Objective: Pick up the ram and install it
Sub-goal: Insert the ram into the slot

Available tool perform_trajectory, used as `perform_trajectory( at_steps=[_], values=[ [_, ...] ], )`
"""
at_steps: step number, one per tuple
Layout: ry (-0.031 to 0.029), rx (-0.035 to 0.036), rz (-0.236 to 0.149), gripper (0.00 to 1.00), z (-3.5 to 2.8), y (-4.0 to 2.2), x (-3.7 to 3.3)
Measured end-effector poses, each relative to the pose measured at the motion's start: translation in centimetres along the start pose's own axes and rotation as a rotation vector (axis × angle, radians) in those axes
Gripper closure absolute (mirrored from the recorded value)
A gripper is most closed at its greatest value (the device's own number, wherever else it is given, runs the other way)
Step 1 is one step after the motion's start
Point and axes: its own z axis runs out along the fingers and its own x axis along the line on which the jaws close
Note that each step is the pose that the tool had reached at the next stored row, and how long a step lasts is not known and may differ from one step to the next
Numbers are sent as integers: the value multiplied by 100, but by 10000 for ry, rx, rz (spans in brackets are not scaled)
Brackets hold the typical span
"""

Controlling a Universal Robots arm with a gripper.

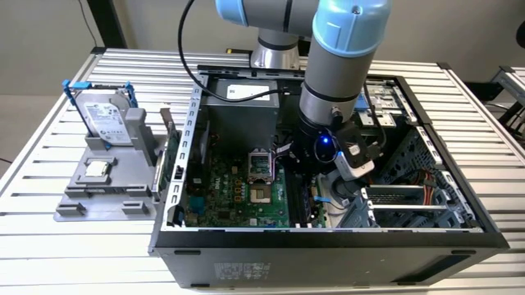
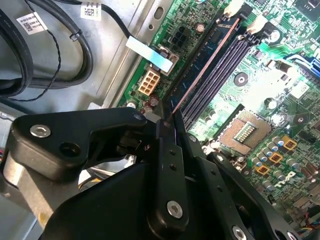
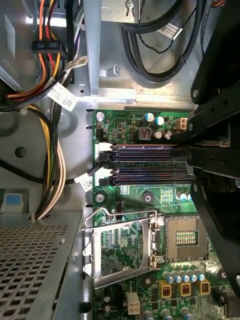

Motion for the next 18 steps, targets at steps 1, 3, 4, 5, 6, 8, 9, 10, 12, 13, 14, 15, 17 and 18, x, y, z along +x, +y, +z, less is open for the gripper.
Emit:
perform_trajectory(
  at_steps=[1, 3, 4, 5, 6, 8, 9, 10, 12, 13, 14, 15, 17, 18],
  values=[
    [0, -1, 0, 0, 0, 0, 0],
    [1, 0, 0, 0, 0, 0, 0],
    [2, 3, 0, 0, 0, 0, 0],
    [1, 12, -1, 0, -1, 1, -1],
    [0, 13, -1, 0, -27, -1, -1],
    [7, 16, 6, 0, -118, -5, -3],
    [12, 16, 14, 0, -163, -7, -5],
    [13, 16, 17, 0, -209, -8, -6],
    [15, 16, 18, 0, -300, -11, -9],
    [16, 17, 19, 0, -345, -13, -10],
    [20, 17, 20, 0, -377, -14, -11],
    [20, 14, 20, 0, -379, -14, -11],
    [20, 14, 20, 0, -381, -14, -11],
    [20, 16, 19, 100, -384, -14, -11]
  ],
)
